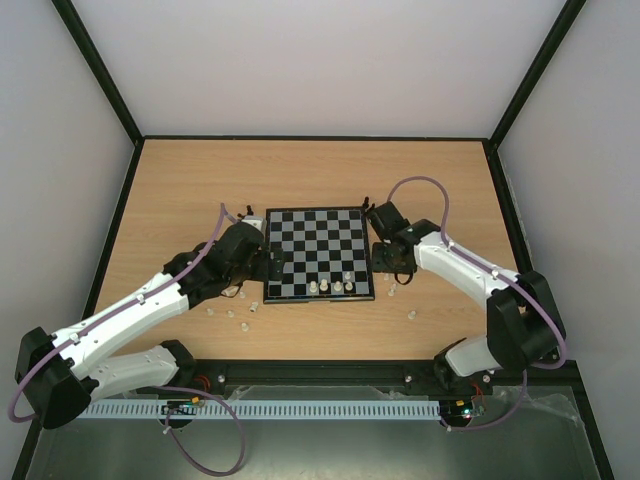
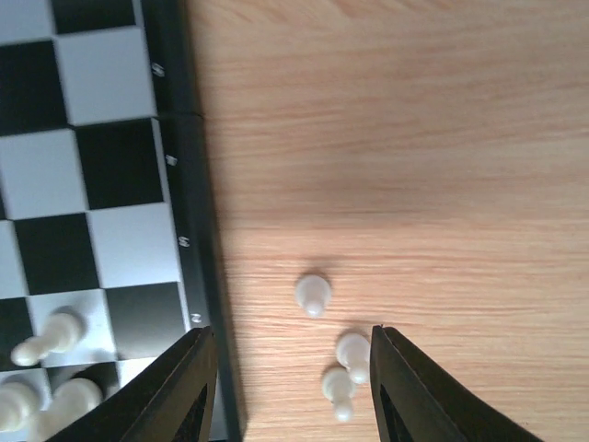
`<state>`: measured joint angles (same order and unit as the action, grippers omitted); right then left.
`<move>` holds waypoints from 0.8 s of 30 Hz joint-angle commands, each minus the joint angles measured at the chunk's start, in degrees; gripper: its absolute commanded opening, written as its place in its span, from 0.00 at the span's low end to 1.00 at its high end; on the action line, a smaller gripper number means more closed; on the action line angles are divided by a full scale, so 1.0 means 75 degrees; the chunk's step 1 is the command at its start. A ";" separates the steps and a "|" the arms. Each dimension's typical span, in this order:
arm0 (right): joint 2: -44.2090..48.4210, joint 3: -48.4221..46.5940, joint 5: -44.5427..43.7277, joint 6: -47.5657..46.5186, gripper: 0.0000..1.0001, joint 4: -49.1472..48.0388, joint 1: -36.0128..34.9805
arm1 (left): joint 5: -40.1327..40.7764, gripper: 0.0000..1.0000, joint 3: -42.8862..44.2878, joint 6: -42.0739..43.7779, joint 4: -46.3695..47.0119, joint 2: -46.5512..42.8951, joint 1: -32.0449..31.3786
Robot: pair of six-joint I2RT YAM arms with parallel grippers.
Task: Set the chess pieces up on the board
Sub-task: Pick up the chess piece at the center of the board.
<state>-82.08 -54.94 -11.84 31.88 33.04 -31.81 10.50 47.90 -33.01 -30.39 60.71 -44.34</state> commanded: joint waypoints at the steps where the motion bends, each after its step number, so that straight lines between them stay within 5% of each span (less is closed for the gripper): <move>1: 0.0001 0.0323 0.0170 -0.0102 0.46 0.0139 0.0194 | 0.0007 0.99 -0.0062 0.0017 -0.0005 -0.0023 0.0046; 24: -0.1305 0.0398 0.0183 -0.0114 0.30 -0.0311 0.0397 | -0.0016 0.99 -0.0133 0.0075 0.0055 -0.0068 0.0058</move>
<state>-90.76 -52.53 -9.89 31.07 29.63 -29.28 10.50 47.59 -32.99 -30.35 60.71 -44.31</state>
